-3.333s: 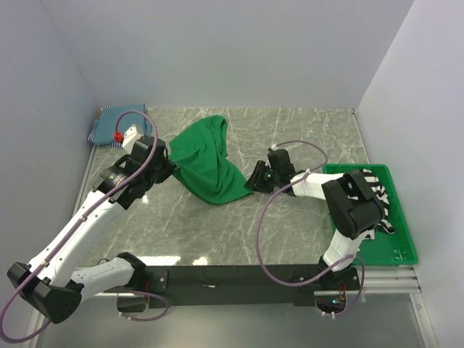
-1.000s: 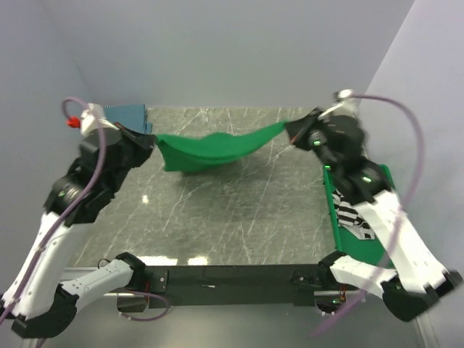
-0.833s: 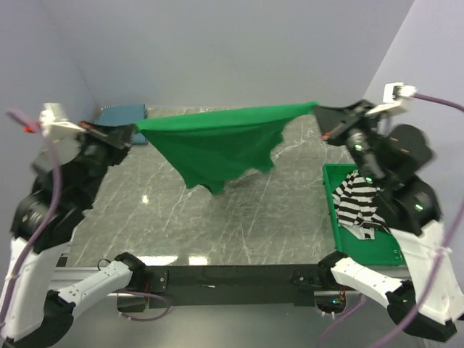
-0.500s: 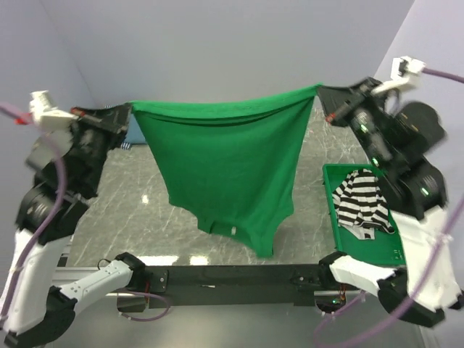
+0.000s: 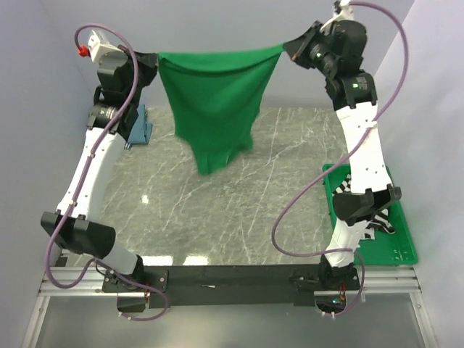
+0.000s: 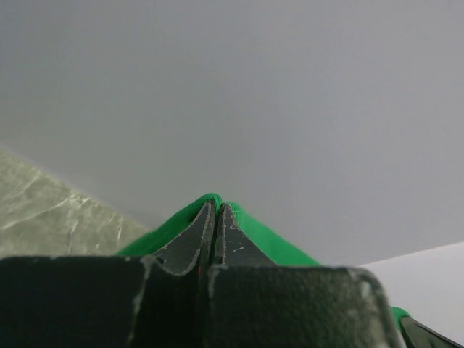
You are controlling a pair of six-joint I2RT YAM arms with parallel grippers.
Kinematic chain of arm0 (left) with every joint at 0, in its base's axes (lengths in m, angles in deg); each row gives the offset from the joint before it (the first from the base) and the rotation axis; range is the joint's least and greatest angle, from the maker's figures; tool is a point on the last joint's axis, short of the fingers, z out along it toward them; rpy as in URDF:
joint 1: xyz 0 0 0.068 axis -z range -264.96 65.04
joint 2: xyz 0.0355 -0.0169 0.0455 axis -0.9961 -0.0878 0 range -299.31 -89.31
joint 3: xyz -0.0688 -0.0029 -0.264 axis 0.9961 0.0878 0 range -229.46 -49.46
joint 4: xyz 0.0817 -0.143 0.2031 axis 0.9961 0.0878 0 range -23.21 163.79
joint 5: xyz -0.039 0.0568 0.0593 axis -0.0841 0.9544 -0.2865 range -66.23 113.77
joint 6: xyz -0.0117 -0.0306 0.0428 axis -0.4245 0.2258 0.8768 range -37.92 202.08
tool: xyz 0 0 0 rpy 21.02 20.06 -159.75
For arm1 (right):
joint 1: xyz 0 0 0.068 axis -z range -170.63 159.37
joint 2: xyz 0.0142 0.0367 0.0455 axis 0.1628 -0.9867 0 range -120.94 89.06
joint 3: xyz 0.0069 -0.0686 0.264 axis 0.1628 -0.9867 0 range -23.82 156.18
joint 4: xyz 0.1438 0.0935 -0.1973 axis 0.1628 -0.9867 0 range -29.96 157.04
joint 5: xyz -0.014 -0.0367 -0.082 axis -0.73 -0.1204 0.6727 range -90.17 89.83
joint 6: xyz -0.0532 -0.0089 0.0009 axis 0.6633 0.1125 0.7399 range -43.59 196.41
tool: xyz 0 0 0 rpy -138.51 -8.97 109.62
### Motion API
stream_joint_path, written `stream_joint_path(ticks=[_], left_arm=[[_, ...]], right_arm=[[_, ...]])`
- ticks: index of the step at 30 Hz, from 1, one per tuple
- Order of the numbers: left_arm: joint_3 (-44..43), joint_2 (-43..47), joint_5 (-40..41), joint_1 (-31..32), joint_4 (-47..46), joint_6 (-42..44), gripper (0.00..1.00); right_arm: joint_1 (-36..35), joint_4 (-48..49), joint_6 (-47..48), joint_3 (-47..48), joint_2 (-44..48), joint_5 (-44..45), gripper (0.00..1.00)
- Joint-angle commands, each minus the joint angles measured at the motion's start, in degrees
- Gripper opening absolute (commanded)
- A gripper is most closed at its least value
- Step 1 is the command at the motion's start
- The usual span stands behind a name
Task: Fold and stack the tank tops
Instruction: Flatten the tank top out
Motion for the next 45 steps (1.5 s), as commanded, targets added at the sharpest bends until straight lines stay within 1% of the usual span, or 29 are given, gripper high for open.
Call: stream_joint_path(ticks=[1,3,4,6,7,8,9,10,11,12,13,14,15,16,17,18,19,20,21,22,24,26,30,33,35,37,40,45], left_arm=[[-7.50,1.31,-8.73,-2.37,-4.25,0.32,0.00],[-4.44,3.33,-9.79,-3.34,-4.85,0.05,0.00],[0.98,6.38,-10.14,-3.43,-6.25,-0.12,0.00],[6.72,9.48,-10.41,-3.96,-6.44,-1.35,0.01],[12.40,12.27,-10.93,-4.05,-6.44,-1.53,0.00],[15.50,13.61,-12.33,-4.05,-6.18,-1.71,0.01],[22.76,15.01,-12.86,-4.05,-6.09,-3.10,0.01],[27.18,18.16,-13.48,-4.05,-6.09,-4.33,0.01],[31.84,19.84,-15.14,-4.05,-7.57,-5.47,0.01],[41.19,21.51,-15.33,-4.05,-8.19,-7.66,0.01],[45.72,24.75,-16.46,-4.05,-8.55,-8.73,0.01],[50.21,26.26,-17.52,-4.05,-8.81,-9.70,0.00],[58.78,27.76,-18.14,-4.05,-9.34,-11.01,0.00],[62.69,30.47,-18.58,-4.05,-8.99,-11.89,0.00],[66.30,31.89,-18.84,-4.05,-8.29,-12.95,0.00],[73.12,33.38,-20.41,-4.05,-8.11,-14.09,0.00],[76.32,36.44,-21.21,-3.96,-8.28,-14.27,0.01],[79.14,37.95,-21.13,-3.87,-7.59,-14.62,0.01],[83.95,39.53,-20.96,-3.87,-6.71,-15.41,0.01],[85.92,41.99,-21.22,-3.87,-6.44,-15.59,0.00],[89.43,44.02,-22.53,-3.87,-5.22,-15.59,0.01],[90.50,46.83,-22.89,-3.78,-1.09,-15.16,0.01],[89.54,52.37,-22.63,-3.78,6.64,-15.07,0.01],[86.74,55.80,-21.48,-3.78,12.79,-14.80,0.01],[85.59,56.42,-22.10,-3.78,15.87,-14.37,0.01],[84.44,56.34,-22.53,-3.78,16.67,-13.92,0.00],[84.27,55.02,-24.99,-3.78,17.11,-13.75,0.00],[82.95,53.53,-26.40,-3.78,19.39,-13.13,0.01]], right_arm=[[1.39,3.64,-1.77,3.96,4.43,-2.97,0.00],[1.39,6.10,-2.30,-3.86,9.08,-3.23,0.00],[1.39,8.90,-3.08,-13.12,10.92,-3.49,0.00],[1.48,10.41,-3.61,-22.31,16.55,-2.80,0.00],[1.31,12.07,-4.23,-32.01,18.48,-2.44,0.00],[1.39,12.87,-4.67,-37.07,22.16,-1.66,0.00],[1.48,13.66,-5.11,-42.25,23.85,-1.39,0.00],[1.39,14.63,-6.33,-51.62,25.26,-1.30,0.00],[1.31,14.90,-7.13,-56.15,27.44,-1.65,0.00],[1.13,15.69,-7.83,-60.89,28.51,-2.26,0.00],[0.35,17.00,-8.36,-69.55,29.39,-2.18,0.00],[-0.18,17.19,-8.19,-73.38,30.62,-0.52,0.00],[-0.97,17.54,-7.75,-76.99,30.89,0.54,0.00],[-2.11,18.15,-7.49,-83.38,30.81,1.50,0.00],[-2.91,18.94,-7.22,-86.57,30.63,1.95,0.00],[-3.70,19.99,-7.13,-89.65,30.46,2.82,0.00],[-4.84,21.48,-7.92,-94.64,29.32,3.44,0.00],[-5.28,22.45,-8.53,-96.86,28.70,3.27,0.00],[-5.63,23.59,-9.06,-98.80,28.09,2.75,0.00],[-6.68,24.21,-9.33,-101.26,27.12,3.18,0.00],[-7.13,24.22,-9.94,-103.03,26.85,4.41,0.00],[-7.48,24.57,-10.29,-105.49,27.73,4.59,0.00],[-8.45,22.20,-11.35,-107.69,31.15,6.43,0.00],[-8.54,18.17,-11.26,-107.26,34.23,8.28,0.00],[-8.45,15.35,-11.26,-107.08,36.77,8.98,0.00],[-8.36,13.07,-11.35,-106.82,38.88,9.60,0.00],[-8.36,10.78,-11.70,-106.99,40.21,9.69,0.00],[-8.01,6.83,-12.23,-106.82,42.40,10.56,0.00]])
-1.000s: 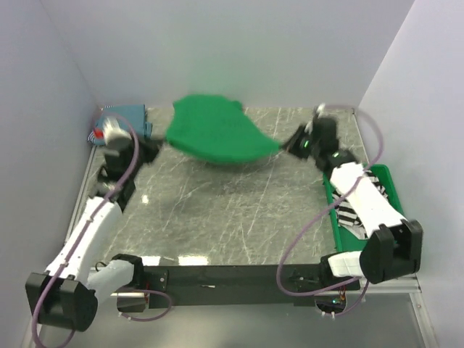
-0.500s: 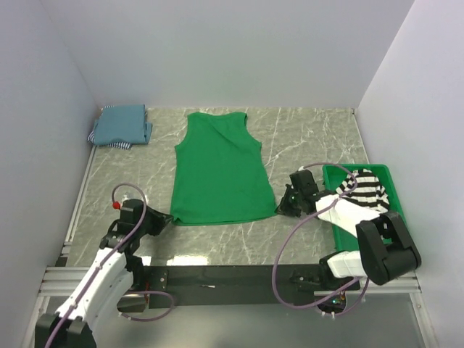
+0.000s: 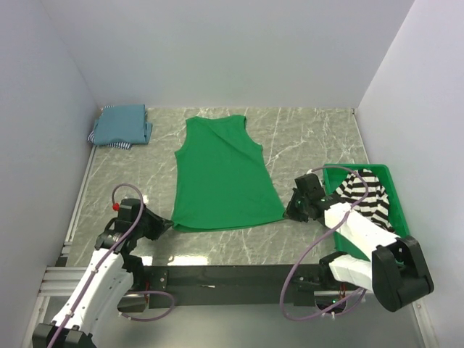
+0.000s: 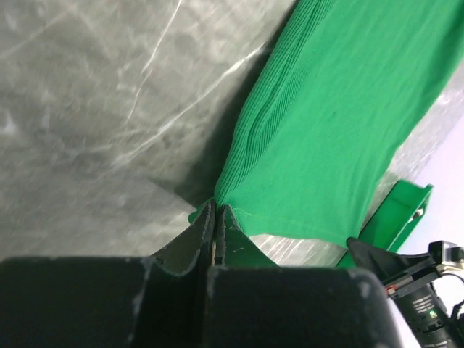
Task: Fold and stack the tank tops
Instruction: Flatten the tank top out
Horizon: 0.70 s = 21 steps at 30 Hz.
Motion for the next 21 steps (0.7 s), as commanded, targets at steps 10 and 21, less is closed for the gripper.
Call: stream_joint_path(ticks=[10,21], left_arm=[[-5.43,-0.82,-5.97,0.06,7.74,2.63,0.42],[-20.62,-16.43,2.12,-0.11,-0.66,8.25,0.65]], right_arm=[[3.24,-8.79,1.42,2.96,4.43,3.36,0.29],[-6.31,-11.44,-0.77,9.37,11.12,8.19,0.46]])
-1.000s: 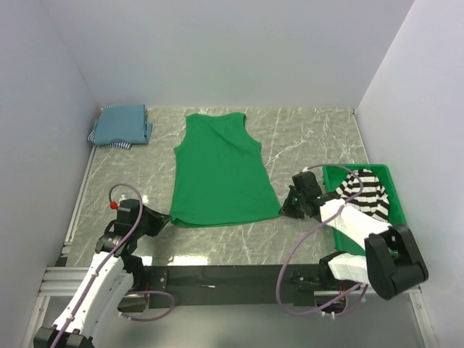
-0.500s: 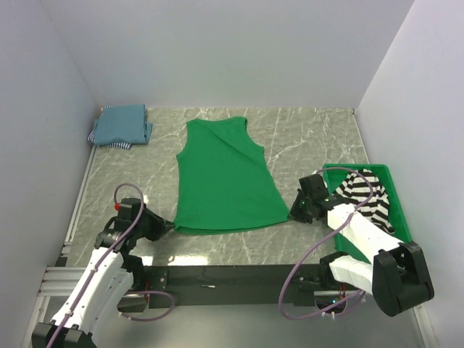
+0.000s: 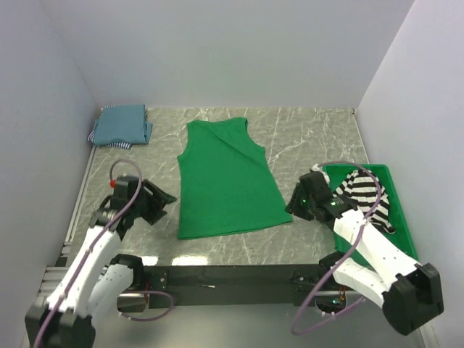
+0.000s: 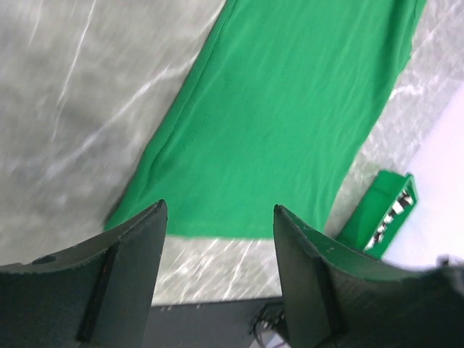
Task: Fold and stack the tank tops
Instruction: Flatten the tank top out, then fold the tank top
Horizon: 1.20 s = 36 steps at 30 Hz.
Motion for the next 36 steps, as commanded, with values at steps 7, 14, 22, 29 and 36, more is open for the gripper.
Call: stream_joint_path(ticks=[7,14,22,29,36], left_arm=[[-24.05,-31.05,6.15,-1.52,-17.40,10.42,0.63],[-40.78,-53.39,8.71,-2.57,-11.18,13.52,0.58],[-41.05,-51.91,7.22,-4.42,-11.61,14.13,0.58],[-39.47,-51.38,4.49,-4.68,-13.28,13.78,0.57],[-38.85,-51.56,3.08,-4.68,-14.33,13.69,0.56]], right_arm=[[-31.11,8.67,-7.89,19.36,-18.93,7.80,0.45],[-43.44,10.88,-7.63,41.31,-41.96,8.24,0.42],[-48.38,6.93,-6.66,53.91,-57.88,12.02,0.40],[-50.31,3.41,-6.40,61.65,-65.61,12.99,0.40],[-51.19,3.14,-6.66,62.36,-67.56,12.73,0.40]])
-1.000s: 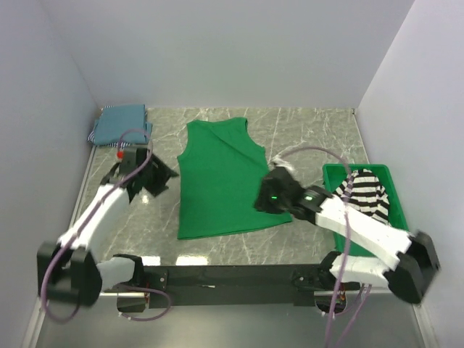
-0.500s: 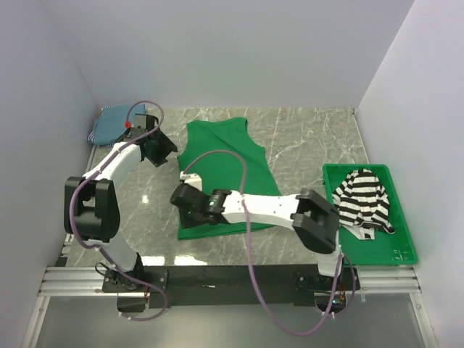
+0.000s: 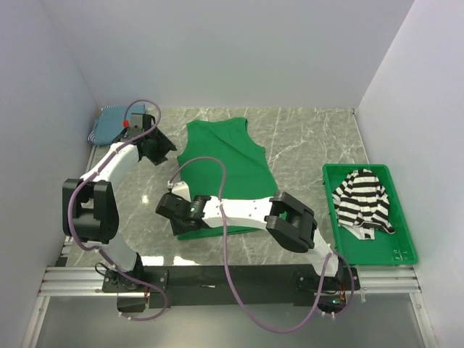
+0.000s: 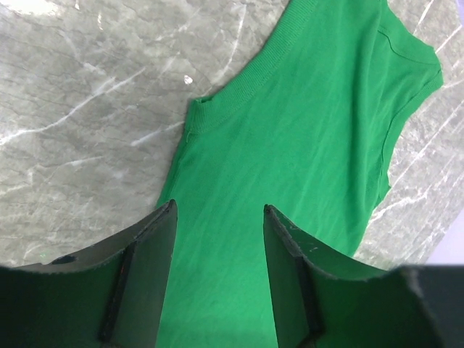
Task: Fold and stack the tank tops
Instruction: Fold the tank top
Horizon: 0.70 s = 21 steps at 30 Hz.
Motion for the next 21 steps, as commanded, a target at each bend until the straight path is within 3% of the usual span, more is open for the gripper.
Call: stream_joint_path(ticks=[1,21], left_arm=[[0.12,1.99,-2.12,-0.05,-2.23,1.06,0.56],[2.14,0.32,-3.26,-0.14,-3.98,0.09,0.54]], right_arm=[[-0.81,-1.51,-0.30,2.51,-0.52,2.08,0.40],[-2.57,-5.29,-0.13,6.90,-6.50,4.27,0.39]])
